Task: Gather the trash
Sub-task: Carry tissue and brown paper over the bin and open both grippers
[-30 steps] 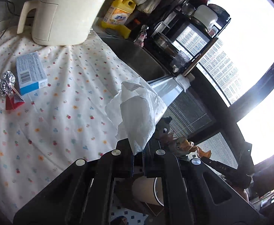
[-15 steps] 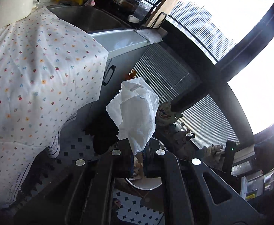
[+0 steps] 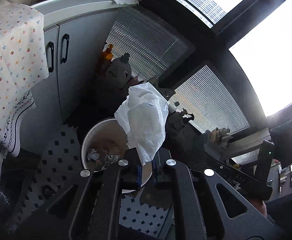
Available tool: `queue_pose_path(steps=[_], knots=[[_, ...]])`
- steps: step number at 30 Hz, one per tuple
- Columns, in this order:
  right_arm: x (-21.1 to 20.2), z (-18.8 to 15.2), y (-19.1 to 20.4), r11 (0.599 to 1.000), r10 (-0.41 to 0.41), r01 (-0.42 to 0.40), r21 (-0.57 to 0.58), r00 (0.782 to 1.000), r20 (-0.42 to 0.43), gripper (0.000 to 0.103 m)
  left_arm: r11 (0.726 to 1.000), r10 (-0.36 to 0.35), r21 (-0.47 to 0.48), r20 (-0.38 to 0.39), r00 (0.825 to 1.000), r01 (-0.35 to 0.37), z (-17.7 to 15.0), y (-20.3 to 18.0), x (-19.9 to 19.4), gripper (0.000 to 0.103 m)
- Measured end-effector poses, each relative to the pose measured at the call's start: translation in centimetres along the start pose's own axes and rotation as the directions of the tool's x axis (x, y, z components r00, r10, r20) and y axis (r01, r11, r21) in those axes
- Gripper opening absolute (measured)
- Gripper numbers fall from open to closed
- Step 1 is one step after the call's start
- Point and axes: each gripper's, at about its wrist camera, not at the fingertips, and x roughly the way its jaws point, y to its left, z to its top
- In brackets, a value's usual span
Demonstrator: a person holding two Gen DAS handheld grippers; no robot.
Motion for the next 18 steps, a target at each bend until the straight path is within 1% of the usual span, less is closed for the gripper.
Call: queue_pose_path(steps=[4, 8, 9, 10, 11, 12, 14, 15, 16, 18], knots=[[-1.6, -0.1, -1.5, 1.000, -0.007, 0.007, 0.008, 1.000, 0.020, 0.079, 1.000, -0.010, 0.008, -0.037, 0.999, 0.011, -0.6, -1.0, 2.9, 0.008], [-2.8, -0.3, -2.3, 1.000, -0.024, 0.024, 0.013, 0.999, 0.031, 0.079, 1.000, -0.015, 0.001, -0.091, 0.996, 0.015, -1.3, -0.9, 5.6, 0.008], [-2.9, -0.5, -2.3, 1.000, -0.026, 0.026, 0.015, 0.999, 0.032, 0.079, 1.000, -0.020, -0.004, -0.107, 0.994, 0.020, -1.4, -0.8, 6.1, 0.010], [-3.1, -0.6, -2.4, 1.000, -0.028, 0.027, 0.014, 0.999, 0.033, 0.079, 1.000, -0.024, -0.006, -0.122, 0.992, 0.023, -1.6, -0.7, 6.5, 0.013], [-3.2, -0.7, -2.4, 1.000, -0.029, 0.029, 0.013, 0.999, 0.033, 0.079, 1.000, -0.026, -0.009, -0.130, 0.991, 0.025, -1.7, -0.6, 6.7, 0.026], [-3.2, -0.8, -2.3, 1.000, -0.029, 0.029, 0.012, 0.999, 0.031, 0.079, 0.999, -0.030, -0.014, -0.130, 0.991, 0.028, -1.8, -0.4, 6.7, 0.044], [-3.2, -0.9, -1.8, 1.000, -0.026, 0.025, 0.010, 0.999, 0.028, 0.079, 0.998, -0.054, -0.034, -0.108, 0.993, 0.051, -2.0, 0.0, 6.2, 0.060], [-3.1, -1.0, -1.5, 1.000, -0.021, 0.021, 0.007, 0.999, 0.026, 0.079, 0.997, -0.075, -0.043, -0.104, 0.992, 0.071, -2.0, 0.3, 5.9, 0.064], [-3.0, -1.0, -1.1, 1.000, -0.016, 0.016, 0.002, 1.000, 0.025, 0.079, 0.995, -0.089, -0.048, -0.105, 0.991, 0.084, -2.0, 0.6, 5.6, 0.065], [-2.7, -1.0, -0.1, 1.000, -0.005, 0.005, -0.010, 1.000, 0.022, 0.080, 0.995, -0.090, -0.051, -0.098, 0.991, 0.085, -1.8, 1.1, 4.9, 0.066]])
